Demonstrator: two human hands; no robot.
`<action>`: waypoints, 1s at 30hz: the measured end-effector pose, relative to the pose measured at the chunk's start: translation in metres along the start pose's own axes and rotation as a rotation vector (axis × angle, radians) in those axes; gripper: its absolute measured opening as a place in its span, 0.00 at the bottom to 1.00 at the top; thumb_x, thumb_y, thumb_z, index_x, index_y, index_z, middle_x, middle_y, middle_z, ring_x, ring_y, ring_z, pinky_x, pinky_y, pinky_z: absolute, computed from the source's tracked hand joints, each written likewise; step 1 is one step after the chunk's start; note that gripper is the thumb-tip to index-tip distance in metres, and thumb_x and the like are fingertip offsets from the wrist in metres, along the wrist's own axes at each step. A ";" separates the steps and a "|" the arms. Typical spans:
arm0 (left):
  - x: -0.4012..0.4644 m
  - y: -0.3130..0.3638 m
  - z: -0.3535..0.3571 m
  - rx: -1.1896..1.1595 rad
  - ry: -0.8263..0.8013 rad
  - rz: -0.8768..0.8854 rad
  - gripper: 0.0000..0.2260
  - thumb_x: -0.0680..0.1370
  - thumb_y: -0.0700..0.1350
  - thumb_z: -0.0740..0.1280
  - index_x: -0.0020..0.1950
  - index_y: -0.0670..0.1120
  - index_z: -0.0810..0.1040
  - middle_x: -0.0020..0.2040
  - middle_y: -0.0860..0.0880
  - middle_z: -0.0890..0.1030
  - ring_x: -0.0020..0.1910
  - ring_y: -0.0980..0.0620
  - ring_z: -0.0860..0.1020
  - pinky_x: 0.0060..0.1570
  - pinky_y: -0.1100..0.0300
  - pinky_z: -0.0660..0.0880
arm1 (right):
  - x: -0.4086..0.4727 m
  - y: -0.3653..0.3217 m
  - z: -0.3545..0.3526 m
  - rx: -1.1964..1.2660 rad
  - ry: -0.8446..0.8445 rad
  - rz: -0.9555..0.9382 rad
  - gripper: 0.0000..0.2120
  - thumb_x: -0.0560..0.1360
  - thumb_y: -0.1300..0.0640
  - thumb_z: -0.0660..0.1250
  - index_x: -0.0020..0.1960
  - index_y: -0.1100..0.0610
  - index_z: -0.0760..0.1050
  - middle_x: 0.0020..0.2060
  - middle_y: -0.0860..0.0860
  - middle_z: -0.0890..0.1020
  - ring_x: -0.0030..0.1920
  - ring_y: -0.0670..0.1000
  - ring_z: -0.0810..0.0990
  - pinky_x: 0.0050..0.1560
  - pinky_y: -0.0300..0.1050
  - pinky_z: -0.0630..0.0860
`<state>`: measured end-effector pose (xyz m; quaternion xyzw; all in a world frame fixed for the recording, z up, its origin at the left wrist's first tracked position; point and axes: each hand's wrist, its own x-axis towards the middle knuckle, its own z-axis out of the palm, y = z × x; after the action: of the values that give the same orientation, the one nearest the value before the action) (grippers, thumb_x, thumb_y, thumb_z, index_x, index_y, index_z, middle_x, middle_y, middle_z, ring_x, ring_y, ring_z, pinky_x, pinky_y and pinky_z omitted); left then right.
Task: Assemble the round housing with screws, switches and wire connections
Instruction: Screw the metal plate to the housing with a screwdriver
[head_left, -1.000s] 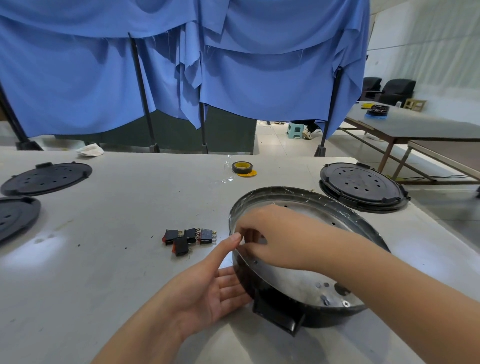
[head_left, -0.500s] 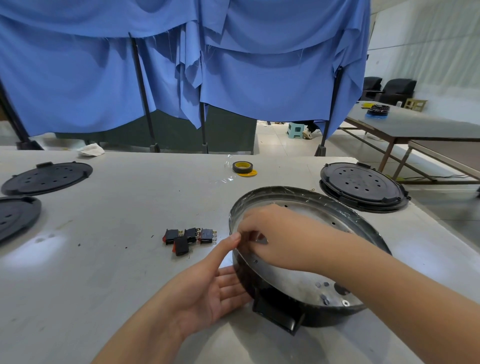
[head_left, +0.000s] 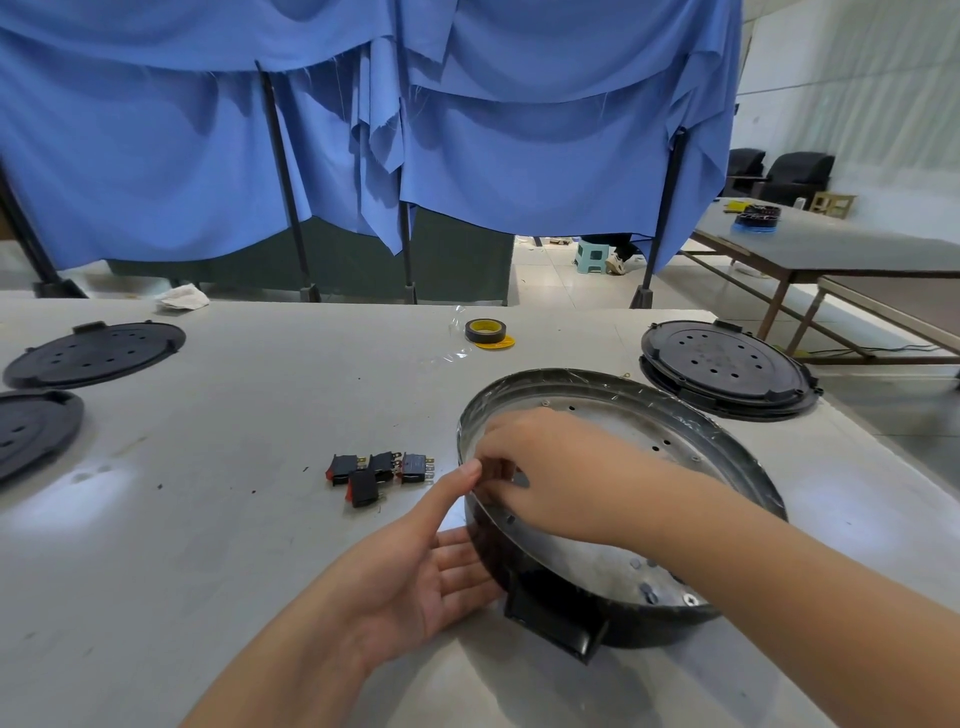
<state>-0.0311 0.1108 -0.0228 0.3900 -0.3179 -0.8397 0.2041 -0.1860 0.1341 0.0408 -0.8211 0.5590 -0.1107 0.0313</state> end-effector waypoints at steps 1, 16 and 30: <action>0.000 0.000 0.000 0.003 0.003 0.001 0.36 0.60 0.58 0.77 0.57 0.34 0.79 0.49 0.39 0.83 0.44 0.44 0.84 0.43 0.56 0.83 | 0.000 0.000 0.001 -0.033 0.004 0.002 0.06 0.76 0.53 0.62 0.41 0.51 0.72 0.40 0.47 0.74 0.42 0.49 0.73 0.40 0.42 0.67; 0.001 -0.001 -0.002 -0.004 0.004 0.006 0.36 0.60 0.58 0.77 0.57 0.34 0.79 0.50 0.39 0.84 0.45 0.44 0.84 0.40 0.56 0.82 | -0.004 -0.002 0.000 -0.028 0.048 -0.032 0.04 0.76 0.51 0.62 0.44 0.49 0.68 0.41 0.44 0.73 0.42 0.47 0.71 0.42 0.42 0.68; 0.002 0.000 -0.003 0.007 0.026 0.029 0.36 0.58 0.58 0.78 0.55 0.34 0.79 0.48 0.39 0.84 0.42 0.44 0.84 0.38 0.57 0.82 | -0.026 0.037 -0.036 0.020 0.093 0.275 0.12 0.77 0.44 0.61 0.44 0.50 0.77 0.38 0.43 0.78 0.41 0.44 0.77 0.45 0.42 0.76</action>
<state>-0.0297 0.1089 -0.0253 0.3973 -0.3237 -0.8304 0.2189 -0.2369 0.1472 0.0653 -0.7305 0.6659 -0.1487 0.0283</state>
